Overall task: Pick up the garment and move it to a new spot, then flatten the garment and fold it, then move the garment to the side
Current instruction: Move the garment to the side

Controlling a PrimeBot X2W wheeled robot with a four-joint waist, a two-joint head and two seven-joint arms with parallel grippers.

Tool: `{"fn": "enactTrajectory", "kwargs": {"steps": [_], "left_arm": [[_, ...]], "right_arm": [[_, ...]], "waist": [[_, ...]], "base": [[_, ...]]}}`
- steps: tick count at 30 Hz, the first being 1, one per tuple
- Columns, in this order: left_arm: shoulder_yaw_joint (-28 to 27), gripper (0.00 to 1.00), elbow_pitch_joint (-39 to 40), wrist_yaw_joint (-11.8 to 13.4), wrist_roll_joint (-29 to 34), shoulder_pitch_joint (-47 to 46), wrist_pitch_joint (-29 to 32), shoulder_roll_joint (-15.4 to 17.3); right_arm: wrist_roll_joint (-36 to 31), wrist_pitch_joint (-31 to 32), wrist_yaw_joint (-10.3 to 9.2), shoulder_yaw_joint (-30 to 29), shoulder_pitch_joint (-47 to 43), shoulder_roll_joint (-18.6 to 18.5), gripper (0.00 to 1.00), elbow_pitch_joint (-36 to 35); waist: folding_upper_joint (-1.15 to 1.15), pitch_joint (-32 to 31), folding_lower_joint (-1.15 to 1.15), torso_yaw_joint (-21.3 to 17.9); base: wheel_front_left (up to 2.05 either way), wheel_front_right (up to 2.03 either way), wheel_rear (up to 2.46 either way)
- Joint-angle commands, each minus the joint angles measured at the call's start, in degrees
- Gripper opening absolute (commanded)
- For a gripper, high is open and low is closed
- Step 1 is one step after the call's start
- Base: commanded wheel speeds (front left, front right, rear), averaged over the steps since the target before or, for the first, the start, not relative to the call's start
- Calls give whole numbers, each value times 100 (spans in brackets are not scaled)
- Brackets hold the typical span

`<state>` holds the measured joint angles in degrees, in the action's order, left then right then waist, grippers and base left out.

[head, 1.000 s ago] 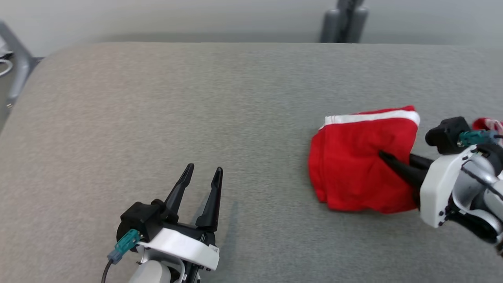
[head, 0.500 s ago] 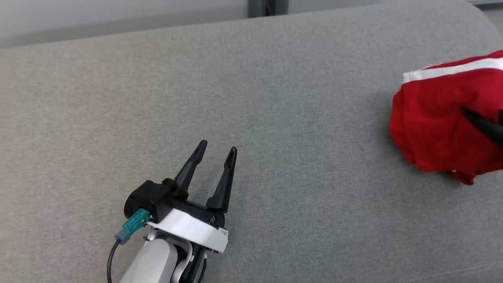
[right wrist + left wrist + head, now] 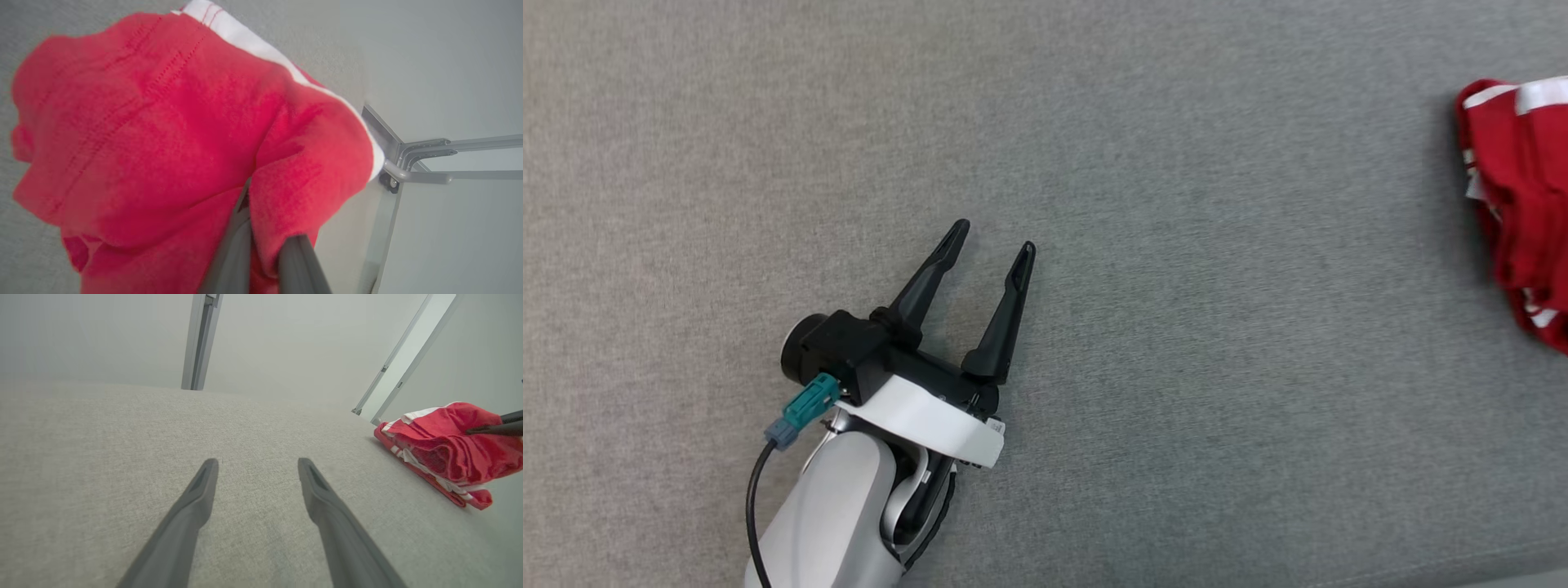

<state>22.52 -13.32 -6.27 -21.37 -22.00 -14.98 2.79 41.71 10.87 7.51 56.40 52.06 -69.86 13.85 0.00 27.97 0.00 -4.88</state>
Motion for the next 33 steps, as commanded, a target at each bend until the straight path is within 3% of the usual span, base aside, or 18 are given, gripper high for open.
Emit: {"fn": "enactTrajectory", "kwargs": {"steps": [1,10,15,16,17,25,33], "left_arm": [[-28,100,-16,-28,8,-140,-18,26],[65,100,-40,-42,-134,-257,-3,44],[93,100,-42,-24,-204,-233,-3,50],[95,100,-42,-14,-213,-233,-3,49],[91,100,-39,-2,-220,-230,-3,49],[63,100,-82,41,-262,-131,-6,30],[-67,100,-51,108,-364,198,-10,27]], "right_arm": [[-177,-18,-5,128,126,-118,0,109],[-943,-110,-6,850,585,-537,0,608],[-1159,-360,-6,944,875,-407,0,1053],[-1124,-421,-6,945,899,-350,20,1117],[-1100,-476,-6,945,917,-297,100,1210],[-402,69,-5,1081,713,135,100,1805],[-673,-64,-6,962,877,397,100,2308]], "waist": [[0,239,0,186],[0,504,0,534],[0,513,0,623],[0,505,0,632],[0,494,0,637],[0,162,0,594],[0,-573,0,539]], "base": [[0,0,0],[0,0,0],[0,0,0],[0,0,0],[0,0,0],[0,0,0],[0,0,0]]}}
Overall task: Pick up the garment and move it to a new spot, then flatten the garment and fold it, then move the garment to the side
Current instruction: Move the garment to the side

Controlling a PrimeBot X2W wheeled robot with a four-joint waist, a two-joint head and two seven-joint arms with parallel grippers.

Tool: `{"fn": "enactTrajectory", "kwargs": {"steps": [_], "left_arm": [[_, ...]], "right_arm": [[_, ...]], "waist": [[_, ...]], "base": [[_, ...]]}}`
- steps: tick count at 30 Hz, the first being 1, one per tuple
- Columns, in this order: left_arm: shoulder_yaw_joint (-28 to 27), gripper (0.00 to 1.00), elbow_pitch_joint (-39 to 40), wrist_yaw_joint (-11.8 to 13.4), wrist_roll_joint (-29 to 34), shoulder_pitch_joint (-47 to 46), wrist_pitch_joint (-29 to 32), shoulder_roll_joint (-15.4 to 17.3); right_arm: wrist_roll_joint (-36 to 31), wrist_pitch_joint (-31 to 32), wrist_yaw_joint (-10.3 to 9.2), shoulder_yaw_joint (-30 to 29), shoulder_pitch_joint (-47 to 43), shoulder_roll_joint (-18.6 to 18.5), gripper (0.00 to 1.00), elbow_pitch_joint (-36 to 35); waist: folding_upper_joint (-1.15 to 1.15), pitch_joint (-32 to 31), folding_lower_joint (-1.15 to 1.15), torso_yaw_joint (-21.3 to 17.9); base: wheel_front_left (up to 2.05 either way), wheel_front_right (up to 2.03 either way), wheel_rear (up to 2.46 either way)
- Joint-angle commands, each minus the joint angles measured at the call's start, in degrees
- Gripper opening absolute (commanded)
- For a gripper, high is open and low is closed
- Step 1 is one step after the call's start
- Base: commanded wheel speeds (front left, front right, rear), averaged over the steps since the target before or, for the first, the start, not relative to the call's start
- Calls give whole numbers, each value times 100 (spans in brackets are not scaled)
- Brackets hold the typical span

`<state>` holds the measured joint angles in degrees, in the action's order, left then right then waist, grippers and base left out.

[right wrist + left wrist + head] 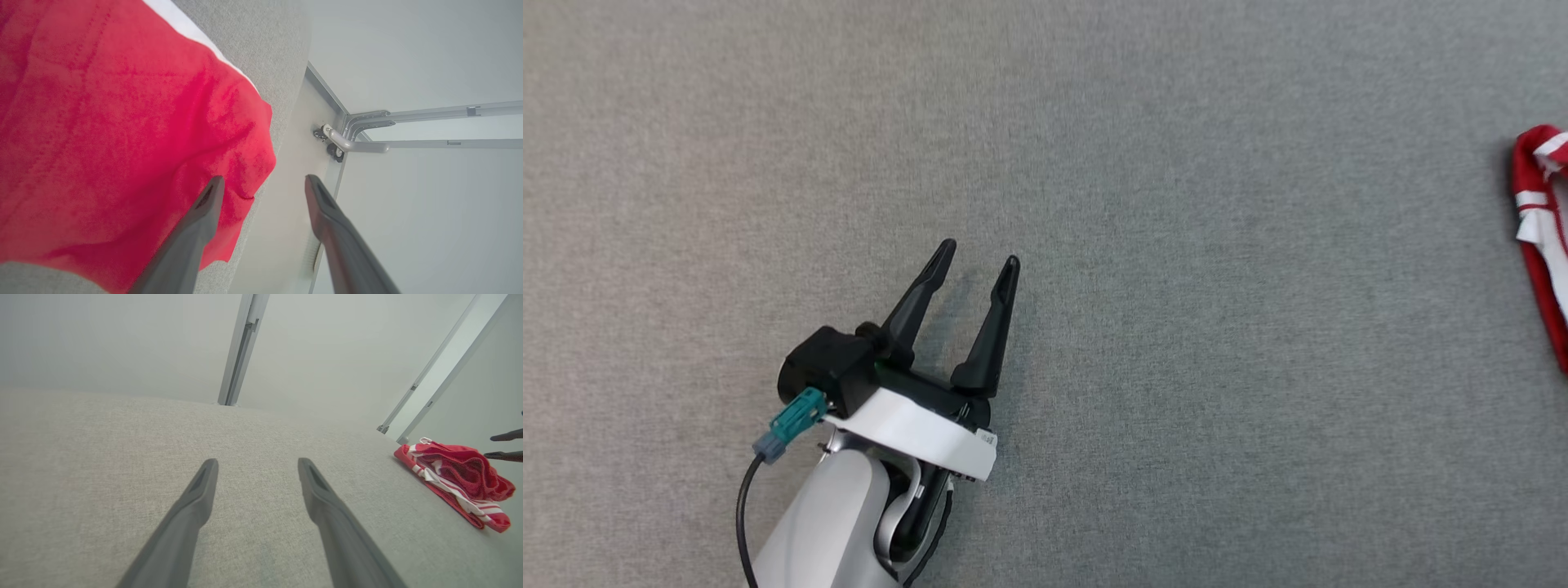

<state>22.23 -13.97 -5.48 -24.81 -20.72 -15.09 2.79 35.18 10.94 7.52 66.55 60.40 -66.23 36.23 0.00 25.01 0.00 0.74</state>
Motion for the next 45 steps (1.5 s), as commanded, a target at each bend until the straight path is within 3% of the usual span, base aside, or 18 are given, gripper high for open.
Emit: {"fn": "enactTrajectory", "kwargs": {"steps": [1,5,9,17,21,28,37,45], "left_arm": [[-67,100,34,48,-37,123,2,27],[-206,100,83,109,-56,350,1,27],[-480,100,138,165,-55,604,1,27],[-953,100,289,209,107,1000,1,23],[-1083,100,373,229,129,1164,1,27],[-1246,100,601,243,212,1553,1,26],[-1181,100,694,278,178,2047,1,25],[-1116,100,577,246,238,2270,1,25]], "right_arm": [[-45,-118,-7,-100,85,89,100,129],[-121,-392,-7,-371,207,452,100,326],[146,-784,-7,-819,71,1059,100,477],[520,-1850,-6,-1570,-591,2185,100,267],[527,-2218,-7,-1882,-1006,2540,100,122],[365,-2607,-6,-3294,-2336,3398,100,-227],[-1244,-2615,-6,-5453,-4374,4822,100,-1265],[-2308,-2612,-5,-6479,-5447,5884,100,-2231]], "waist": [[0,-356,0,-25],[0,-730,0,-26],[0,-1098,0,-81],[0,-1724,0,-24],[0,-1928,0,16],[0,-2271,0,172],[0,-2500,0,377],[0,-2566,0,472]], "base": [[0,0,0],[0,0,0],[0,0,0],[0,0,0],[0,0,0],[0,0,0],[0,0,0],[0,0,0]]}}
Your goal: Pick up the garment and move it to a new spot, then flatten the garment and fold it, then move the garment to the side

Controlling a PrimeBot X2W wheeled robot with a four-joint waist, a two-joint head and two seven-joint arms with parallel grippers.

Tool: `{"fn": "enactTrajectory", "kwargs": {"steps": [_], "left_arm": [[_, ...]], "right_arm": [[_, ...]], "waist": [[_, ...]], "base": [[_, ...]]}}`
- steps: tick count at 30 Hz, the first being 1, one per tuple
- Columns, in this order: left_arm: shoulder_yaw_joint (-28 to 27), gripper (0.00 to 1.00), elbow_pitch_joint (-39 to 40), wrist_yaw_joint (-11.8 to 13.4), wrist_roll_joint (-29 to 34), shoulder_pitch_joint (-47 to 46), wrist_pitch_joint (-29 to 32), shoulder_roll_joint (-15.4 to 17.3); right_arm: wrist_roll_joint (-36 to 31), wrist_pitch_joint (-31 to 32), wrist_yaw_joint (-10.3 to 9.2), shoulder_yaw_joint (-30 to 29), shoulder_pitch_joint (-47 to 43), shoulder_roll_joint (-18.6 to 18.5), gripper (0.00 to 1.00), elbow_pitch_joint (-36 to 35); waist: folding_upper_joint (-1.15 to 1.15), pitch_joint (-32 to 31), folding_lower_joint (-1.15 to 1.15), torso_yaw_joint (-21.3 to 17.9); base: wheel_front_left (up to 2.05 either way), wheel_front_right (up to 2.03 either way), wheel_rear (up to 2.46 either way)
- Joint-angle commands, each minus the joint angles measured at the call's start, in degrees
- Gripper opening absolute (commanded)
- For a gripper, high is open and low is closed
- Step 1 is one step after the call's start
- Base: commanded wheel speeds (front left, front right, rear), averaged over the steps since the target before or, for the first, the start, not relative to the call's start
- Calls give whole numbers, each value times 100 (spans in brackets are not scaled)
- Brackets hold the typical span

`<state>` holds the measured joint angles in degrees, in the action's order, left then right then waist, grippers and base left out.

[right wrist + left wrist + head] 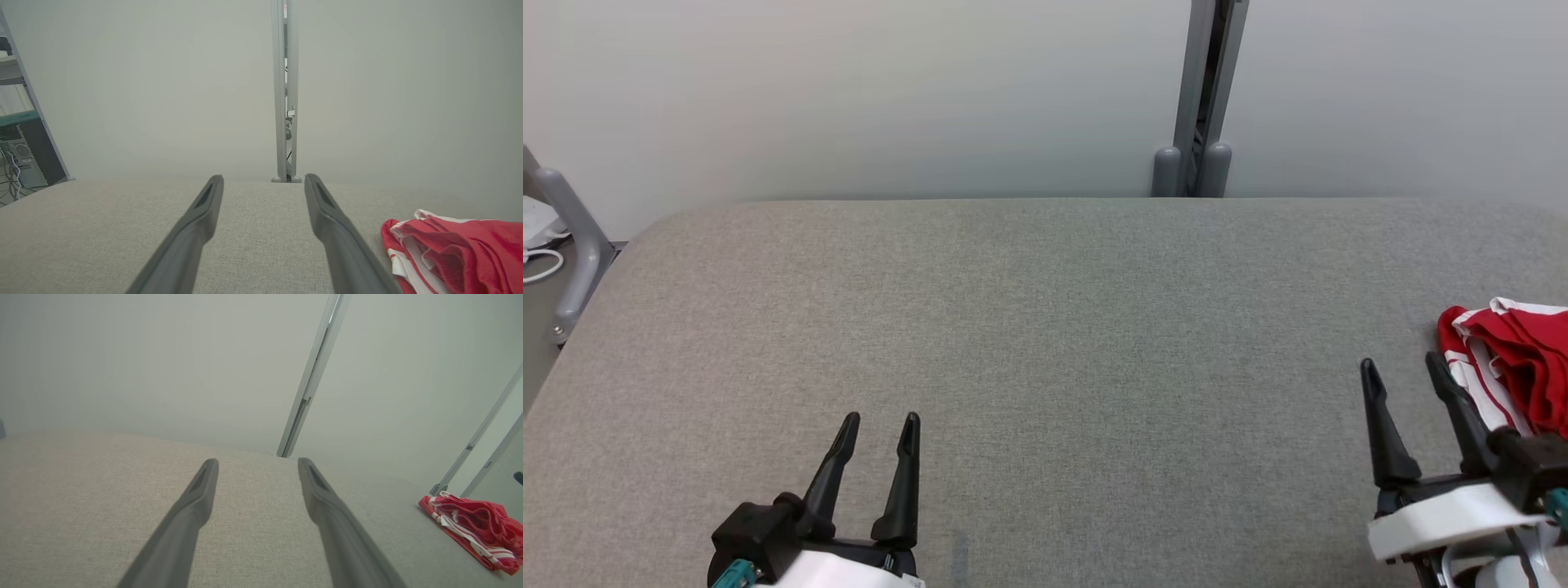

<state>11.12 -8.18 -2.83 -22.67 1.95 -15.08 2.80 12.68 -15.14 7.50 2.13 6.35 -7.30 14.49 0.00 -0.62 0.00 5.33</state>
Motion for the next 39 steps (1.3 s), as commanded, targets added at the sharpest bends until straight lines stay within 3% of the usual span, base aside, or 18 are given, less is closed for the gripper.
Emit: {"fn": "enactTrajectory", "kwargs": {"steps": [1,5,10,21,27,39], "left_arm": [[-6,100,-9,-27,33,1,0,28],[-75,100,7,90,43,-24,0,25],[-72,100,4,134,66,-70,0,26],[-105,100,5,293,213,-53,1,25],[-99,100,146,88,196,-23,0,27],[-237,100,265,328,197,58,0,25]], "right_arm": [[-170,-4,-4,-159,-131,64,100,-165],[-518,-4,-3,-438,-462,331,100,-618],[-645,-5,-4,-402,-572,408,100,-744],[-659,-5,-3,-324,-540,428,100,-687],[-652,-5,-3,-315,-498,429,100,-637],[-568,-5,-3,-292,-459,429,100,-635]], "waist": [[0,-3,0,23],[0,13,0,35],[0,15,0,12],[0,-5,0,-41],[0,-19,0,-82],[0,-4,0,-104]], "base": [[0,0,0],[0,0,0],[0,0,0],[0,0,0],[0,0,0],[0,0,0]]}}
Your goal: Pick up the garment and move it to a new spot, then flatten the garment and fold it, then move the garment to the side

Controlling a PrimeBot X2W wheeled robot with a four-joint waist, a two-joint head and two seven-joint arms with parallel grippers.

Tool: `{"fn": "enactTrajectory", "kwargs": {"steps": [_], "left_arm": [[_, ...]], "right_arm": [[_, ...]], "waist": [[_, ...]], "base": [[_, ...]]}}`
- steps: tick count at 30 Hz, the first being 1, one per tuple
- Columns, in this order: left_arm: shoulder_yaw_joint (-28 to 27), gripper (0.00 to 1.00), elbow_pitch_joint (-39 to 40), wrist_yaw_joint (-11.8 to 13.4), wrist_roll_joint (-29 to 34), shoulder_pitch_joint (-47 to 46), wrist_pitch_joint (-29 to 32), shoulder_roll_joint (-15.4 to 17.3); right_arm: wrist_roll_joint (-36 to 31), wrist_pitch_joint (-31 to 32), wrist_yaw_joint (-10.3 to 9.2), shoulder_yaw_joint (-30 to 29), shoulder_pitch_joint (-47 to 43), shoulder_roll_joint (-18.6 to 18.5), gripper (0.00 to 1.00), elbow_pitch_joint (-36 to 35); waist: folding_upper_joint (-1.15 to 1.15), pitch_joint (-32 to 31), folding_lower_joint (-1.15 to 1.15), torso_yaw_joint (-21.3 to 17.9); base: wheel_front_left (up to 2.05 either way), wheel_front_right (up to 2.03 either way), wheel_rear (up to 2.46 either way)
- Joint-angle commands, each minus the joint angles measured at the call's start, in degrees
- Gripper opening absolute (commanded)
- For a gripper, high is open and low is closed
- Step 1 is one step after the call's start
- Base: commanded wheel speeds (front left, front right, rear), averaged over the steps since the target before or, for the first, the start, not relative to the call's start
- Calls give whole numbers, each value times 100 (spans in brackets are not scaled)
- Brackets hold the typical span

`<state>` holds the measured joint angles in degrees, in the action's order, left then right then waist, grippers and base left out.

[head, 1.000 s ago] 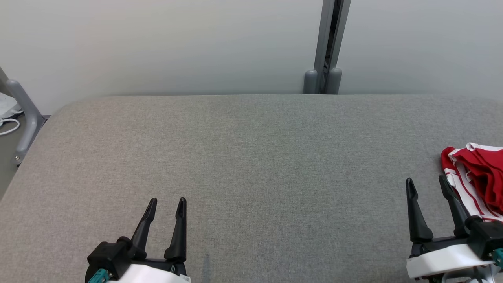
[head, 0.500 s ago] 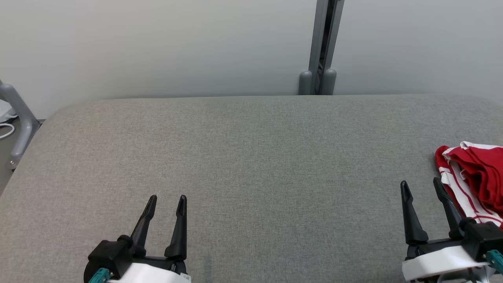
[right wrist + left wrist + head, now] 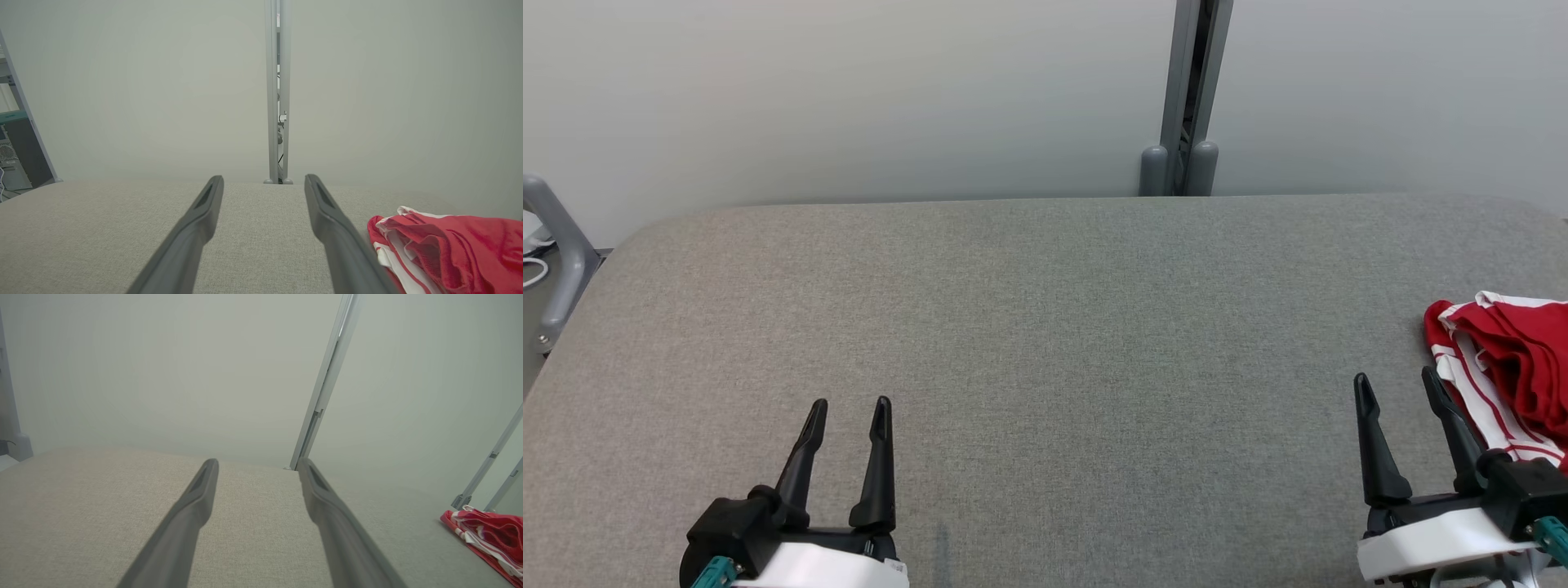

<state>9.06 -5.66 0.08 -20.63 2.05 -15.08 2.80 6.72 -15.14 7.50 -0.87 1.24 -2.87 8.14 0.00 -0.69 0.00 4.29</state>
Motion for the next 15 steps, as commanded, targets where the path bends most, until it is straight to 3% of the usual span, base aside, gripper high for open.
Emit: {"fn": "enactTrajectory", "kwargs": {"steps": [1,15], "left_arm": [[-33,100,-2,47,-31,53,0,25],[-63,100,-29,96,-237,89,1,25]], "right_arm": [[32,-5,-4,7,55,-13,100,0],[-56,-5,-3,18,46,-15,100,-31]], "waist": [[0,3,0,-2],[0,-25,0,-43]], "base": [[0,0,0],[0,0,0]]}}
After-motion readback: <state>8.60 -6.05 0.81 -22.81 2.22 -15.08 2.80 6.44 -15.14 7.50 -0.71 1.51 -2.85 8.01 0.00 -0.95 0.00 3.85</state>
